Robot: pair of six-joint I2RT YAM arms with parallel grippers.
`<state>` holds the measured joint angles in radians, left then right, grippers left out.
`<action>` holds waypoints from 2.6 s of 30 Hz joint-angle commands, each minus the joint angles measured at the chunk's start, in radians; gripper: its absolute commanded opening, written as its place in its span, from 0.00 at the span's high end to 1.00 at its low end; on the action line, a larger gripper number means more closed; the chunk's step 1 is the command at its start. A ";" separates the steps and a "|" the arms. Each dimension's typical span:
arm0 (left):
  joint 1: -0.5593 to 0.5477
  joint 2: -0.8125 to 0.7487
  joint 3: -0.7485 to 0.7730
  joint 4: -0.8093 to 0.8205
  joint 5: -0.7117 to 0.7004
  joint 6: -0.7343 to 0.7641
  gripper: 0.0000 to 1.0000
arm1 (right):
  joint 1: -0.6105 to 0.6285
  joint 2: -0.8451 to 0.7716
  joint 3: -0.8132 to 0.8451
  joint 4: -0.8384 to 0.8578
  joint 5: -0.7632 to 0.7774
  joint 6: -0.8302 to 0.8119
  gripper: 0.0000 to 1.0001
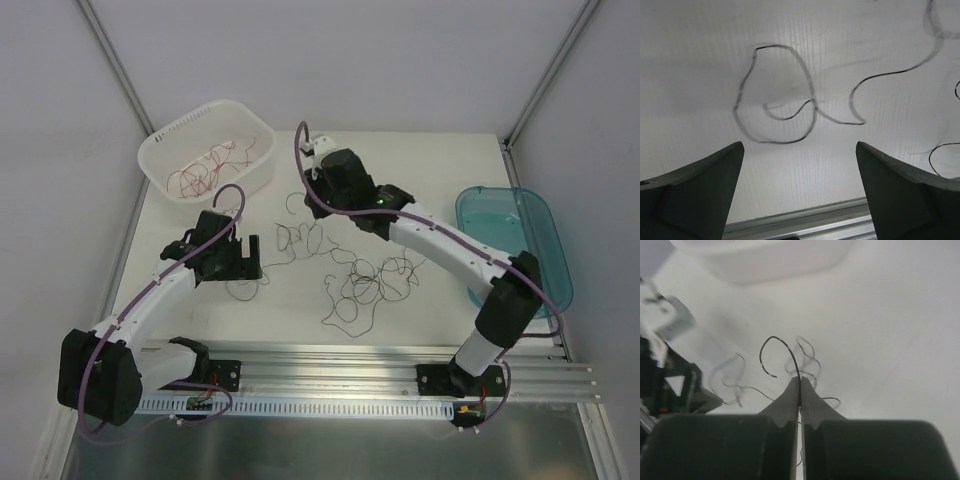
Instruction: Untangle the cables
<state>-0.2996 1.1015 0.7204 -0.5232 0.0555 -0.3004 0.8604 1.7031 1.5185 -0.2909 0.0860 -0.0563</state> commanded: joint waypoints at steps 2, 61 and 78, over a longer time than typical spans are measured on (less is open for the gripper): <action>0.005 0.003 0.014 -0.015 0.040 -0.011 0.04 | -0.001 -0.169 0.143 -0.100 0.109 -0.119 0.99; -0.340 -0.181 -0.206 0.537 -0.296 -0.190 1.00 | -0.162 -0.651 -0.049 -0.246 0.139 -0.008 0.99; 0.097 -0.126 -0.288 0.281 -0.218 -0.542 1.00 | -0.288 -0.777 0.259 -0.384 0.256 -0.155 0.99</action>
<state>-0.2710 0.9649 0.4629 -0.0784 -0.0216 -0.7971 0.6052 0.9890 1.6226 -0.7593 0.1902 -0.1257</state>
